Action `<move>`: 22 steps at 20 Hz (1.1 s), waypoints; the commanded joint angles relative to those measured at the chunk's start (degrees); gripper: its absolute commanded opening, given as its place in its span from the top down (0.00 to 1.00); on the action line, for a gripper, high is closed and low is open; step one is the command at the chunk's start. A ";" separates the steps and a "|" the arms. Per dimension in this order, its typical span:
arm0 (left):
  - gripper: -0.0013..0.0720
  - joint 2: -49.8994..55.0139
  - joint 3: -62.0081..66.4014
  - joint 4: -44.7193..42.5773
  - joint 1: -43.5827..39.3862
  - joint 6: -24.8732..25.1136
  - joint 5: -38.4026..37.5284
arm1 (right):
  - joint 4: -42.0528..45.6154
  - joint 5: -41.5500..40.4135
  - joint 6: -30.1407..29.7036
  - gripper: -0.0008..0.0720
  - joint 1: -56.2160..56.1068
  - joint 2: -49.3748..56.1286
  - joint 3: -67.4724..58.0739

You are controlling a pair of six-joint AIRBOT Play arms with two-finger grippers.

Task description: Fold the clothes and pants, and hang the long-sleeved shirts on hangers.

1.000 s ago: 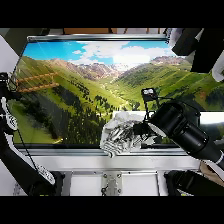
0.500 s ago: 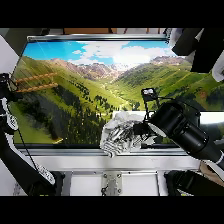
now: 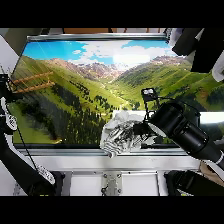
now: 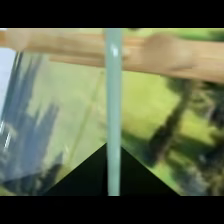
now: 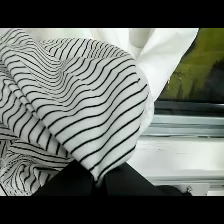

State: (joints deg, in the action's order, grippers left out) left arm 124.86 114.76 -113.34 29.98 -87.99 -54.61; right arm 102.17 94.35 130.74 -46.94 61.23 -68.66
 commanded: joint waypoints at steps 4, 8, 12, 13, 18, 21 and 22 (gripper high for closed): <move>0.97 -5.64 0.11 -0.61 -2.29 -0.94 -2.32 | -0.02 0.00 0.00 0.96 0.02 0.00 0.02; 0.97 -10.34 0.11 -0.57 -4.74 -1.53 -3.45 | -0.02 0.00 0.00 0.96 0.02 0.00 0.02; 0.97 -15.30 0.11 -0.55 -6.80 -2.10 -3.54 | -0.02 0.00 0.00 0.96 0.02 0.00 0.02; 0.97 -16.57 0.11 -0.57 -7.37 -2.49 -3.54 | -0.02 0.00 0.00 0.96 0.02 0.00 0.02; 0.97 -23.02 0.11 -0.35 -11.54 -7.56 -7.04 | -0.02 0.00 0.00 0.96 0.02 0.00 0.02; 0.97 -26.91 0.11 5.99 -15.93 -8.31 -10.99 | -0.02 -0.02 0.00 0.96 0.02 0.00 0.02; 0.97 -28.09 0.11 8.90 -17.68 -7.15 -12.87 | -0.02 0.00 0.00 0.96 0.02 0.00 0.02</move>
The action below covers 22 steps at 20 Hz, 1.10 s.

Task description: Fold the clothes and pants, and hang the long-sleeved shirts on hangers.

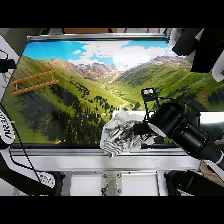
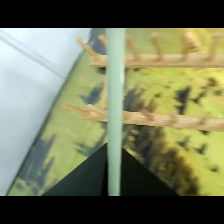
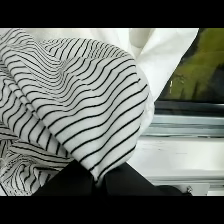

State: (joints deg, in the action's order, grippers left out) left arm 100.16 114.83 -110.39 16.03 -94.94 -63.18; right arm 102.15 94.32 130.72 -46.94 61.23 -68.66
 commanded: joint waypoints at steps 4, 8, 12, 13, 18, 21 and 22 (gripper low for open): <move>0.97 -8.07 0.04 24.46 -10.19 15.80 -13.86 | 0.00 0.02 0.02 0.96 0.00 0.00 0.02; 0.97 -11.43 0.04 50.71 -13.07 33.51 -26.67 | 0.00 0.02 0.02 0.96 0.02 0.00 0.02; 0.97 -12.33 0.04 59.82 -15.63 36.20 -39.80 | 0.00 0.02 0.02 0.96 0.02 0.00 0.02; 0.97 -12.15 0.04 57.90 -16.33 36.20 -41.75 | 0.00 0.02 0.02 0.96 0.02 -0.02 0.02; 0.97 -12.24 -0.09 55.89 -16.09 37.79 -41.09 | -0.02 0.02 0.02 0.96 0.00 0.00 0.02; 0.97 -17.09 -6.40 55.98 -13.55 42.88 -39.17 | 0.00 0.00 0.02 0.96 0.00 0.00 0.02; 0.97 -19.32 -9.73 55.95 -12.61 45.33 -38.80 | 0.00 0.02 0.02 0.96 0.02 0.00 0.02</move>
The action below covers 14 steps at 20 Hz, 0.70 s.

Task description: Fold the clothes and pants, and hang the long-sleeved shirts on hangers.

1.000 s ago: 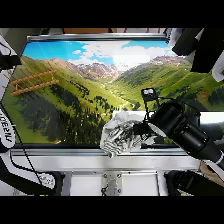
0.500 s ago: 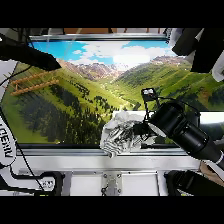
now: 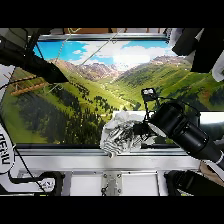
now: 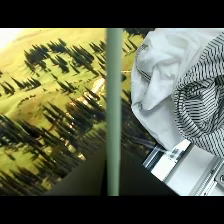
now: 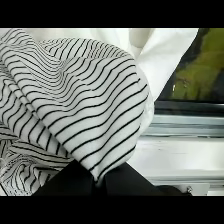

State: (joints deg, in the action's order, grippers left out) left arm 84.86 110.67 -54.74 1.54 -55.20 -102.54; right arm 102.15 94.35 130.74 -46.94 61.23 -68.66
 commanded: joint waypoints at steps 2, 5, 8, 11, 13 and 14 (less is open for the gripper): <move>0.97 -8.83 -13.46 0.31 4.02 11.78 1.01 | 0.00 0.00 0.00 0.96 0.02 0.00 0.02; 0.97 -16.22 -25.68 0.31 7.26 22.12 1.33 | 0.00 0.00 0.00 0.96 0.02 0.00 0.02; 0.97 -22.43 -36.85 0.33 10.38 28.76 2.10 | 0.00 0.00 0.00 0.96 0.02 0.00 0.02; 0.97 -26.60 -45.57 0.28 12.72 33.14 2.19 | 0.00 0.00 0.00 0.96 0.02 0.00 0.02; 0.97 -27.91 -50.25 0.24 12.41 35.71 2.29 | 0.00 0.00 0.02 0.96 0.02 0.00 0.02; 0.97 -28.22 -52.37 0.24 11.76 37.40 2.34 | -0.02 0.00 0.02 0.96 0.00 0.00 0.02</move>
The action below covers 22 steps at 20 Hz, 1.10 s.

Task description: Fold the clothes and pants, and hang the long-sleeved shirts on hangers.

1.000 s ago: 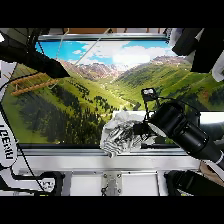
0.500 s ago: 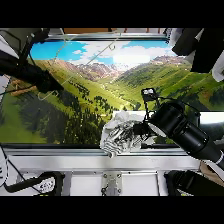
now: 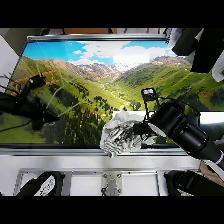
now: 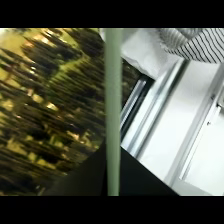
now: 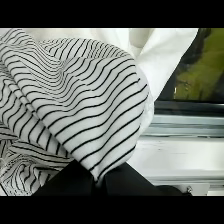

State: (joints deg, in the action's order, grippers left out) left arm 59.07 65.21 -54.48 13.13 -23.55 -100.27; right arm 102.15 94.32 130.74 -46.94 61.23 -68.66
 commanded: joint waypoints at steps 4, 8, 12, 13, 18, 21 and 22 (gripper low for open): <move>0.97 -2.43 -14.40 -0.02 -5.33 8.26 2.84 | 0.00 -0.04 0.02 0.96 0.04 -0.02 0.00; 0.97 -2.43 -18.36 -3.21 -9.75 10.27 3.89 | 0.63 0.42 0.00 0.96 1.46 -0.02 -0.52; 0.97 -2.45 -19.74 -3.98 -11.91 10.27 4.37 | 0.57 0.66 -0.20 0.96 5.18 -0.02 -2.47; 0.97 -2.45 -19.67 -4.02 -12.39 10.27 4.37 | 0.55 0.68 -0.24 0.96 6.21 -0.04 -2.93; 0.97 -2.47 -19.43 -3.93 -12.68 10.25 4.44 | 0.42 1.92 -0.39 0.96 9.03 -0.02 -3.89; 0.97 -2.47 -19.45 -3.69 -12.70 10.25 4.35 | 0.42 2.14 -0.39 0.96 9.25 -0.02 -3.89; 0.97 -2.47 -19.50 -2.93 -12.87 10.25 4.35 | 0.42 2.16 -0.39 0.96 9.25 -0.02 -3.89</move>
State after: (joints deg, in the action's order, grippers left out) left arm 56.64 45.78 -58.26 0.49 -13.37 -95.96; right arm 102.61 96.18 130.54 -38.13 61.23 -72.42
